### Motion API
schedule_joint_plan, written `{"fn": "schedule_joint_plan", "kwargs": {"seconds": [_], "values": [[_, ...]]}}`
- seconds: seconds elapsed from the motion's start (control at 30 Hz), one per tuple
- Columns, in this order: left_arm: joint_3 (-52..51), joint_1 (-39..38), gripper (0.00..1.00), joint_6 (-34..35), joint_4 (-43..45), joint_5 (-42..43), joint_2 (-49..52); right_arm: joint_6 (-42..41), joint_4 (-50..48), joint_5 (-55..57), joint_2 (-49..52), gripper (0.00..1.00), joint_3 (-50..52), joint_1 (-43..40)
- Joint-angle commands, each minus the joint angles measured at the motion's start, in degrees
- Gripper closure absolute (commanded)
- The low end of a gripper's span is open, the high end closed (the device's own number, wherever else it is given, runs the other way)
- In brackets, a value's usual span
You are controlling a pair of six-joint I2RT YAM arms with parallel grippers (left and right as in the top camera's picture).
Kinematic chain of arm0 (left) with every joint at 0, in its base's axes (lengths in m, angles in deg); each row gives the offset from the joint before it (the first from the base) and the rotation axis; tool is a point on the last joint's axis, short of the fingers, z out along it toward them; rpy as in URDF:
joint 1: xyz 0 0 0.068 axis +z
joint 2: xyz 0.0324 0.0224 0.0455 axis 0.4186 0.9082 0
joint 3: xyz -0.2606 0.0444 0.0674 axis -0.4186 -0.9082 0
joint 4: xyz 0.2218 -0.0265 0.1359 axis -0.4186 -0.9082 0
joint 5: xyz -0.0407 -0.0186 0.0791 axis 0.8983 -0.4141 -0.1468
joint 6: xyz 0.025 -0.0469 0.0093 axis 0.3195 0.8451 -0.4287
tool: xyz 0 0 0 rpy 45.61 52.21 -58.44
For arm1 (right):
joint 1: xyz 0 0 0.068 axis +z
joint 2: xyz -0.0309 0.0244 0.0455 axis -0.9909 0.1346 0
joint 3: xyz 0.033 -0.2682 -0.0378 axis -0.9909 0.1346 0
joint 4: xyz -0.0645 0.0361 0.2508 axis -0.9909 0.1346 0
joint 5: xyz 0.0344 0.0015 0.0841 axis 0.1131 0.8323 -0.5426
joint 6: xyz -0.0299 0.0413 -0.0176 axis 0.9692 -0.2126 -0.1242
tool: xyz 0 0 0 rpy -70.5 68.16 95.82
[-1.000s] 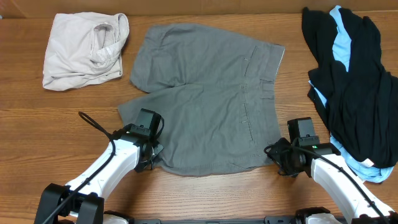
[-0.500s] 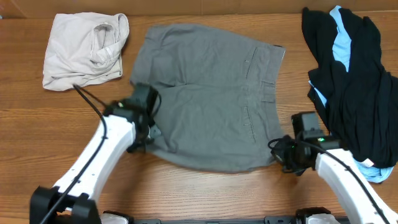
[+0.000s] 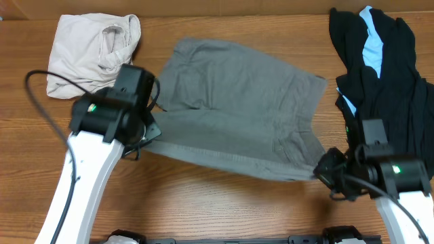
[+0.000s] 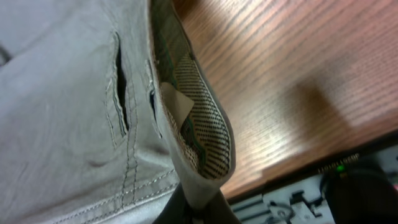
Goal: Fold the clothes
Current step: 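Lift the bottom hem with both grippers and fold it up over the waistband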
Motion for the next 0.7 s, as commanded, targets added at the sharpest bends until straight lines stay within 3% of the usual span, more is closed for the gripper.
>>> {"fn": "schedule_joint_plan", "kwargs": {"seconds": [0.0,0.17,0.4,0.67], "values": [[1.66,0.37,0.96,-2.27,-0.07,-3.43,-4.48,0.42,1.07,2.60,-3.02,0.96,-1.77,-0.44],[1.53,0.35,0.96,-3.30,6.25,-4.28,-4.37,0.44,-2.27,2.91,-2.08,0.96,-0.98,-0.44],[1.53,0.31,0.96,-3.30,18.97,-4.28,3.96,0.44,-9.07,9.31,6.29,0.96,-0.83,-0.46],[1.53,0.33,0.96,-6.45,42.16,-7.52,18.16,3.91,-23.28,11.13,19.80,0.96,-0.83,-4.87]]}}
